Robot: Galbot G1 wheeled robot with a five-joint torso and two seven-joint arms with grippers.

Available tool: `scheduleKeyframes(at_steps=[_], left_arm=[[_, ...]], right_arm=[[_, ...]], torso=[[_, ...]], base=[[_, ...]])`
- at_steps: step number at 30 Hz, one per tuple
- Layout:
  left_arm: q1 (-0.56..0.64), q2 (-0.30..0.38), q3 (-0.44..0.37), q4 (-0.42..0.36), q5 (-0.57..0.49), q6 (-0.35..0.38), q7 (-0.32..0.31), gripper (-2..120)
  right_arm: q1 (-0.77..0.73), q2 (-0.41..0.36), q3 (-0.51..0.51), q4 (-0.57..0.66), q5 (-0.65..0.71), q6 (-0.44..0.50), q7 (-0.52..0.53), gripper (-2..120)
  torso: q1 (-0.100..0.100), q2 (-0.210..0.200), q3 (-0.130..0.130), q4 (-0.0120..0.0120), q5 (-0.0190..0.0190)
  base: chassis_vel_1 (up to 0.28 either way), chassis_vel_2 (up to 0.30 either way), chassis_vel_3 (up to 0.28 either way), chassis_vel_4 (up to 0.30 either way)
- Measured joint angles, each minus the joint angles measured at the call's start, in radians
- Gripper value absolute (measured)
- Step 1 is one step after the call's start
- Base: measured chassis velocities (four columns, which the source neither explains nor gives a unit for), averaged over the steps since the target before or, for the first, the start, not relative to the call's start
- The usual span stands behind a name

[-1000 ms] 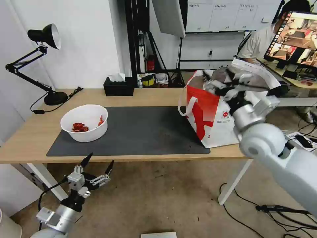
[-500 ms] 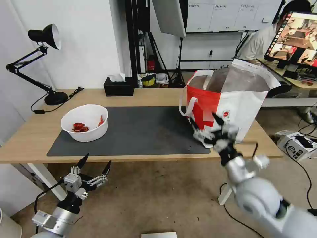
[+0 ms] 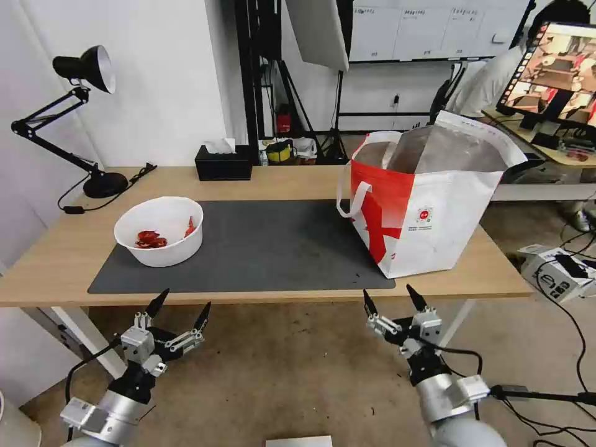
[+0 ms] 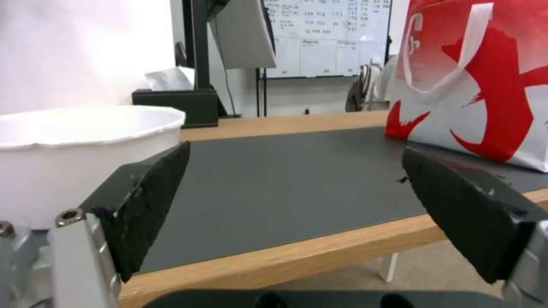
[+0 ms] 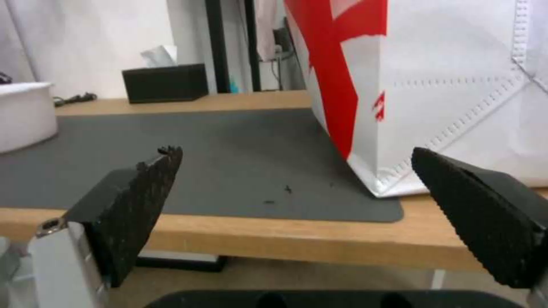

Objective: Pick up the trash from the table and place it into the takeout bag.

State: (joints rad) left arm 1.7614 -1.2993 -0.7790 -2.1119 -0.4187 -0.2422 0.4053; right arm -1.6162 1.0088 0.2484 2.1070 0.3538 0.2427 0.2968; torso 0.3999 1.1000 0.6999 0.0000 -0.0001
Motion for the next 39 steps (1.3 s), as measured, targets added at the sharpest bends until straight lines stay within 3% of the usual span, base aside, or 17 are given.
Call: scheduleKeyframes(at_steps=[13,16,18,19,20,21,23,26,27,30,35,37,39], left_arm=[[0.005,0.002,-0.005,0.015,0.002,-0.006,0.001,100],[-0.011,0.026,-0.019,0.009,-0.016,0.021,-0.032,100],[-0.043,0.076,-0.038,-0.022,-0.054,0.086,-0.122,100],[-0.043,0.076,-0.038,-0.022,-0.054,0.086,-0.122,100],[-0.073,0.13,-0.046,-0.05,-0.106,0.155,-0.218,100],[-0.094,0.169,-0.049,-0.062,-0.148,0.192,-0.268,100],[-0.115,0.208,-0.051,-0.066,-0.19,0.22,-0.305,100],[-0.219,0.381,-0.054,-0.031,-0.343,0.307,-0.406,100],[-0.219,0.381,-0.054,-0.031,-0.343,0.307,-0.406,100],[-0.327,0.5,-0.03,0.044,-0.459,0.388,-0.458,100],[-0.44,0.579,0.026,0.125,-0.606,0.467,-0.497,100],[-0.546,0.631,0.087,0.207,-0.715,0.538,-0.522,100],[-0.586,0.649,0.109,0.241,-0.745,0.564,-0.531,100]], right_arm=[[0.014,-0.011,-0.003,-0.009,0.0,0.0,0.017,100],[0.015,-0.012,-0.003,-0.009,0.002,-0.001,0.017,100],[0.016,-0.012,-0.003,-0.008,0.003,-0.001,0.018,100],[0.016,-0.012,-0.003,-0.008,0.003,-0.001,0.018,100],[0.016,-0.012,-0.003,-0.008,0.003,-0.001,0.018,100],[0.016,-0.012,-0.003,-0.008,0.003,-0.001,0.018,100],[0.017,-0.012,-0.003,-0.008,0.004,-0.002,0.018,100],[0.017,-0.013,-0.004,-0.008,0.004,-0.002,0.018,100],[0.017,-0.013,-0.004,-0.008,0.004,-0.002,0.018,100],[0.017,-0.013,-0.004,-0.007,0.005,-0.002,0.018,100],[0.018,-0.013,-0.004,-0.007,0.005,-0.002,0.018,100],[0.018,-0.013,-0.004,-0.007,0.005,-0.003,0.018,100],[0.018,-0.013,-0.004,-0.007,0.005,-0.003,0.018,100]], torso=[[0.0,0.0,0.0,0.0001,0.0],[0.0,0.0,0.0,0.0002,-0.0001],[0.0,0.0,0.0,0.0001,-0.0001],[0.0,0.0,0.0,0.0001,-0.0001],[0.0,0.0,0.0,0.0001,0.0],[0.0,0.0,0.0,0.0001,0.0001],[0.0,0.0,0.0,0.0001,0.0],[0.0,0.0,0.0,-0.0001,0.0001],[0.0,0.0,0.0,-0.0001,0.0001],[0.0,0.0,0.0,-0.0001,0.0],[0.0,0.0,0.0,0.0,-0.0002],[0.0,0.0,0.0,0.0,-0.0004],[0.0,0.0,0.0,0.0,-0.0002]], base=[[0.0,0.0,0.0,0.0],[0.0,0.0,0.0,0.0],[0.0,0.0,0.0,0.0],[0.0,0.0,0.0,0.0],[0.0,0.0,0.0,0.0],[0.0,0.0,0.0,0.0],[0.0,0.0,0.0,0.0],[0.0,0.0,0.0,0.0],[0.0,0.0,0.0,0.0],[0.0,0.0,0.0,0.0],[0.0,0.0,0.0,0.0],[0.0,0.0,0.0,0.0],[0.0,0.0,0.0,0.0]])
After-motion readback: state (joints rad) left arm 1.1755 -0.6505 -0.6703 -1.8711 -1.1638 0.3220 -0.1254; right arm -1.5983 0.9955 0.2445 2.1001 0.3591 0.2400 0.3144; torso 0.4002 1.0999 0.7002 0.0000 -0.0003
